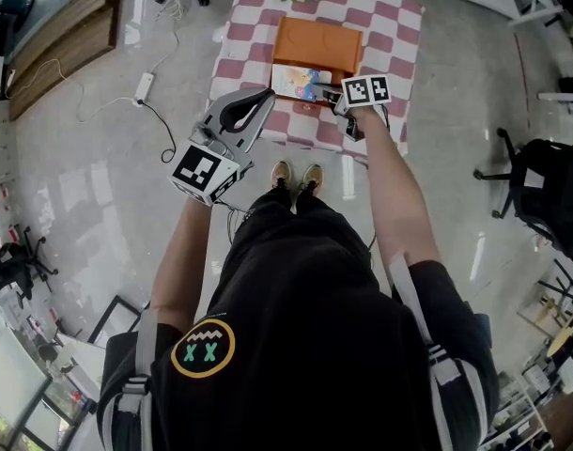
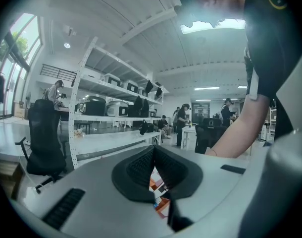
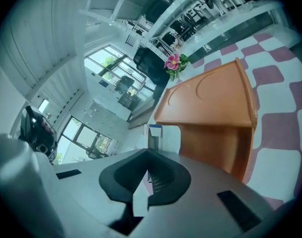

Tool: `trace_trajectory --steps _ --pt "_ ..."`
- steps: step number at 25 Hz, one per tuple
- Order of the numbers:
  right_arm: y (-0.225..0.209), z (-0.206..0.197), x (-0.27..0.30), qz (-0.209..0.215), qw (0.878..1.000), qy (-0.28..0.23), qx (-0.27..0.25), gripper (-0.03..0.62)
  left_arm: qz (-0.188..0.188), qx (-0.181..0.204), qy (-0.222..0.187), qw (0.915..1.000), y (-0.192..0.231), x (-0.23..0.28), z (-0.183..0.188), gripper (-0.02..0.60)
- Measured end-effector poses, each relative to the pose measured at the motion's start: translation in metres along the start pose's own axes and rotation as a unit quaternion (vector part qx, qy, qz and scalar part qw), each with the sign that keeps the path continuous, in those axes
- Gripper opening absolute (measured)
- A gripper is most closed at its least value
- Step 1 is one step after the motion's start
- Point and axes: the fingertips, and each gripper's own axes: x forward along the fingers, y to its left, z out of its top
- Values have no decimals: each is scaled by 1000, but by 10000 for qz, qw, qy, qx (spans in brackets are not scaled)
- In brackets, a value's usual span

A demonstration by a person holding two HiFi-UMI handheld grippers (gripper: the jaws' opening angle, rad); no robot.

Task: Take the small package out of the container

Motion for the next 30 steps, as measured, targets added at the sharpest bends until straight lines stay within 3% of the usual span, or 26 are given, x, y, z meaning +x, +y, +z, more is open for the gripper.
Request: trace_trajectory --steps 7,14,30 --pt "46 13 -29 20 9962 -573 -654 21 -81 118 -99 9998 -8 -3 9 17" --pt "95 31 -69 -141 9819 -1113 -1524 21 -181 233 -171 9994 -11 -4 19 17" --pt "207 45 -160 -781 9129 -2169 -3370 21 -314 376 -306 9983 -13 -8 33 17"
